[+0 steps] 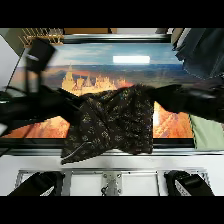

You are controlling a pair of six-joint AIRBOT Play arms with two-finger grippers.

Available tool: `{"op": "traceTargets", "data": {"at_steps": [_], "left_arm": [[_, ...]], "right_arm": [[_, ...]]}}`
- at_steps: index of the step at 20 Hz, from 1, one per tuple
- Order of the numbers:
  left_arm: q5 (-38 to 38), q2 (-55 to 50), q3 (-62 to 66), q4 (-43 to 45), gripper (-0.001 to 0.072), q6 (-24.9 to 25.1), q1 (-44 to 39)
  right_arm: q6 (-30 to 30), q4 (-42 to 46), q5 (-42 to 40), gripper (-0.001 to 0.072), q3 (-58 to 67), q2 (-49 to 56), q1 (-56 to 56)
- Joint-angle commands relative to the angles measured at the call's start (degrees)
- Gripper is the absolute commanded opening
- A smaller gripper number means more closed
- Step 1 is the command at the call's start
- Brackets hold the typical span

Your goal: Fold the clothes and pants, and hang the long-sleeved shirts on hangers.

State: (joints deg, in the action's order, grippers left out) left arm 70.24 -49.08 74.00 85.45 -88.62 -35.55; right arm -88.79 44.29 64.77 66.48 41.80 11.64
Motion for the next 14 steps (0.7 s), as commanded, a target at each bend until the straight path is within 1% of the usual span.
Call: {"op": "traceTargets", "data": {"at_steps": [1,2,3,4,5,6,8,10,14], "left_arm": [[-6.97,-9.66,-8.70,0.02,0.0117,-0.87,0.79],[-9.70,-13.20,-8.83,-0.13,0.0482,-2.67,1.86],[-11.17,-16.72,-7.72,-0.20,0.0684,-6.14,3.48],[-10.73,-19.56,-5.92,-0.22,0.0684,-8.96,4.90],[-9.92,-21.64,-4.26,-0.26,0.0684,-10.78,6.40],[-9.51,-22.84,-3.30,-1.25,0.0683,-11.28,7.39],[-9.07,-23.02,-3.69,-5.70,0.0684,-11.08,8.41],[-8.70,-21.62,-7.50,-10.64,0.0684,-9.86,7.67],[-9.11,-18.69,-19.98,-10.80,0.0684,-9.81,1.22]], "right_arm": [[-2.75,1.16,2.16,0.0011,-9.27,3.48,0.31],[-2.51,1.18,1.03,0.0011,-11.52,4.74,0.28],[-1.62,1.16,-0.24,0.0012,-12.90,5.88,0.31],[-1.01,1.18,-0.94,0.0011,-13.51,7.04,0.28],[-0.39,1.14,-1.60,0.0011,-13.51,7.98,0.28],[-0.35,1.18,-2.49,0.0012,-13.51,8.52,0.28],[-0.35,1.16,-4.39,0.0012,-13.49,8.70,0.24],[-0.37,1.16,-5.53,0.0012,-13.49,8.70,0.24],[-0.37,1.16,-6.45,0.0011,-13.51,8.70,0.24]]}}
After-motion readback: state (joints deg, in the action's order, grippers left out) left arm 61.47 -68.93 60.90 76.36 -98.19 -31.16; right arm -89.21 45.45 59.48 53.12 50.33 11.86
